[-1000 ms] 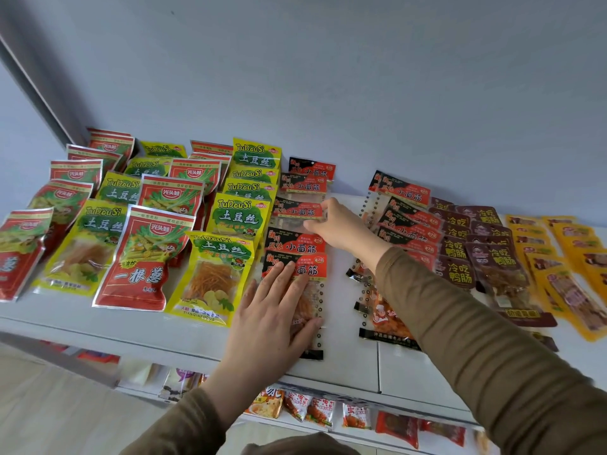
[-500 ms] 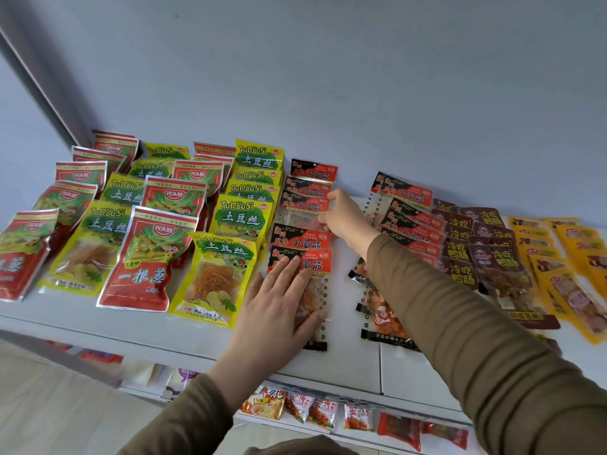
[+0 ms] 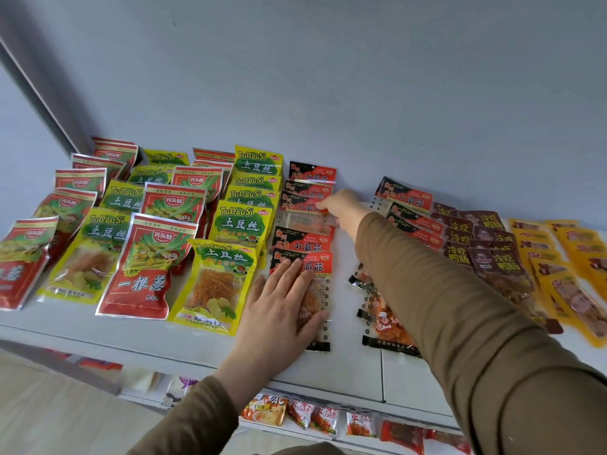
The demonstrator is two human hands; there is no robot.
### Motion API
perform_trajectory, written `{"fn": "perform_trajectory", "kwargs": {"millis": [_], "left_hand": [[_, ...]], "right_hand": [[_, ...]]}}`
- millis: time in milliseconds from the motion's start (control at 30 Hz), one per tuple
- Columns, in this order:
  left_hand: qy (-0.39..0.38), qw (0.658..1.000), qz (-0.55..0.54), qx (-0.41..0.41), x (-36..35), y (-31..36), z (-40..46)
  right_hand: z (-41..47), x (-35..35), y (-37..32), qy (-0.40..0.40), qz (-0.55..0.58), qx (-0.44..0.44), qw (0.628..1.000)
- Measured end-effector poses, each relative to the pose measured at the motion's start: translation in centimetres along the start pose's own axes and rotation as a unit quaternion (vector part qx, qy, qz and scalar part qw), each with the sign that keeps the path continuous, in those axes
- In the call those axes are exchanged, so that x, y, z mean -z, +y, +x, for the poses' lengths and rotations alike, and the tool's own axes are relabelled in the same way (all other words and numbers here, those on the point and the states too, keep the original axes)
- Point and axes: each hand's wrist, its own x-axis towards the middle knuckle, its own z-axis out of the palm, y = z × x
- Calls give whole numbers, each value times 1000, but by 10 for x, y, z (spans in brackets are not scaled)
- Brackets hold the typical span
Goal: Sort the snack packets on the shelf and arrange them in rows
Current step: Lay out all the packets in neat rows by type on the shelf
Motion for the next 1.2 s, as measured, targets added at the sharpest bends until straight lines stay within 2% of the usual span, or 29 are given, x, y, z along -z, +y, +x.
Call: {"fn": "perform_trajectory", "kwargs": {"millis": [100, 233, 367, 467, 567, 667, 833, 1000, 1133, 1200], "left_hand": [[1, 1000, 7, -2, 0, -1, 2], [1, 1000, 29, -7, 4, -1, 10], [-1, 1000, 13, -5, 2, -3, 7], [2, 1000, 7, -9, 0, -6, 3], [1, 1000, 3, -8, 0, -6, 2], [1, 1000, -4, -6, 0, -5, 3], [7, 1000, -10, -8, -1, -5, 3], [16, 1000, -7, -12, 0, -5, 3], [18, 1000, -8, -12, 0, -5, 2], [14, 1000, -4, -11, 0, -5, 2]], "right_hand": [[4, -2, 2, 12, -34, 40, 999], [5, -1, 3, 88, -53, 115, 988], [5, 7, 1, 103, -89, 125, 983], [-7, 21, -6, 142, -182, 192, 954], [-22, 37, -13, 84, -302, 215, 925], [-31, 42, -12, -2, -432, 173, 885], [-35, 33, -4, -59, -498, 112, 858], [-33, 36, -3, -55, -465, 117, 876], [-30, 39, 0, -13, -294, 151, 944], [-24, 38, 1, 14, -236, 155, 959]]}}
